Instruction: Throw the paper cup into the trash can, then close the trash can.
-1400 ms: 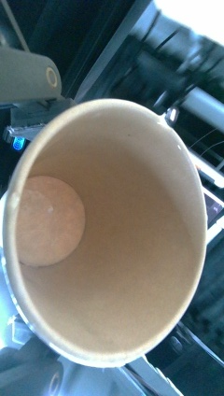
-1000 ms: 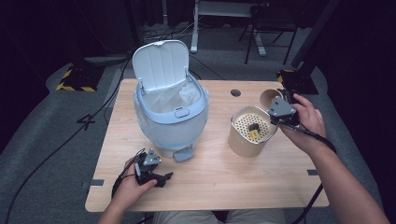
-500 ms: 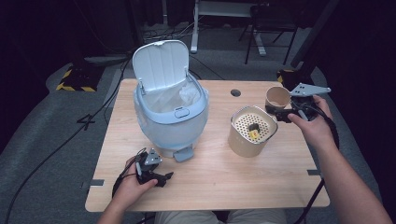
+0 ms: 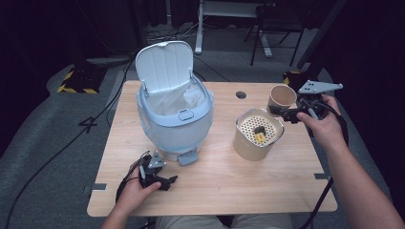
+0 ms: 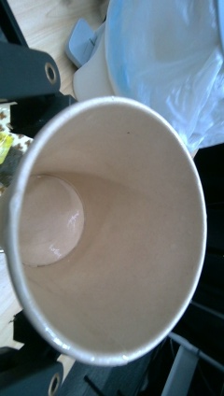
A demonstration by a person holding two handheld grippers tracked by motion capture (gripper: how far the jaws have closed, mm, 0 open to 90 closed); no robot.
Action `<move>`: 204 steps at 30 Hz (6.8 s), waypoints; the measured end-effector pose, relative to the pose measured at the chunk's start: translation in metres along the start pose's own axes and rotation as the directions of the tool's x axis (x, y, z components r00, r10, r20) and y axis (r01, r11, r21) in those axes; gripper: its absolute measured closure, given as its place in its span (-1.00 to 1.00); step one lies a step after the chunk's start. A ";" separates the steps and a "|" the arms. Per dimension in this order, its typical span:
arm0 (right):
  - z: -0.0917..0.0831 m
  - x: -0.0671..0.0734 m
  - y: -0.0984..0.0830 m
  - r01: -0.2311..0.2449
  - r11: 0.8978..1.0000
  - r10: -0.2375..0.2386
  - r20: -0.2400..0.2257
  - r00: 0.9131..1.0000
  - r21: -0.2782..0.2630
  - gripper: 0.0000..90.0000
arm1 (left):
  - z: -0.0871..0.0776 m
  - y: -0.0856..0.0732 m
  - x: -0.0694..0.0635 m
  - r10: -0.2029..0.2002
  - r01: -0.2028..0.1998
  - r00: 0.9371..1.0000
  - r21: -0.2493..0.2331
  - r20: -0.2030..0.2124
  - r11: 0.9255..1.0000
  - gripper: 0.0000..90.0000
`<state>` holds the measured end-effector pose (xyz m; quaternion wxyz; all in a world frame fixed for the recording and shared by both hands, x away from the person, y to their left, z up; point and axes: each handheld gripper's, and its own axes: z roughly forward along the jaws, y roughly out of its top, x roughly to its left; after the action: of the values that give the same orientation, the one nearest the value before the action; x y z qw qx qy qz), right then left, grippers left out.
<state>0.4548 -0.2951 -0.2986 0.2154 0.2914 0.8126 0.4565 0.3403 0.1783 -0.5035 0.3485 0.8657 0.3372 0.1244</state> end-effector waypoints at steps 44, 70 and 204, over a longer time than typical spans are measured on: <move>0.107 0.094 0.151 0.113 0.989 -0.137 -0.300 0.944 -0.095 -0.41 | 0.000 -0.001 -0.001 -0.021 0.021 1.000 0.000 -0.011 1.000 -0.69; 0.167 0.140 0.157 0.186 0.983 -0.166 -0.450 0.878 0.001 -0.42 | 0.000 0.000 0.001 -0.009 0.009 1.000 0.007 -0.002 1.000 -0.71; 0.014 0.030 -0.226 -0.063 0.972 0.072 -0.033 0.997 0.225 -0.60 | -0.098 0.044 -0.005 -0.060 0.056 0.998 -0.232 -0.013 0.971 -0.41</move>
<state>0.3788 -0.3600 -0.5037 0.1488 0.3319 0.8526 0.3753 0.3143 0.2026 -0.4018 0.4470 0.8077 0.3490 0.1612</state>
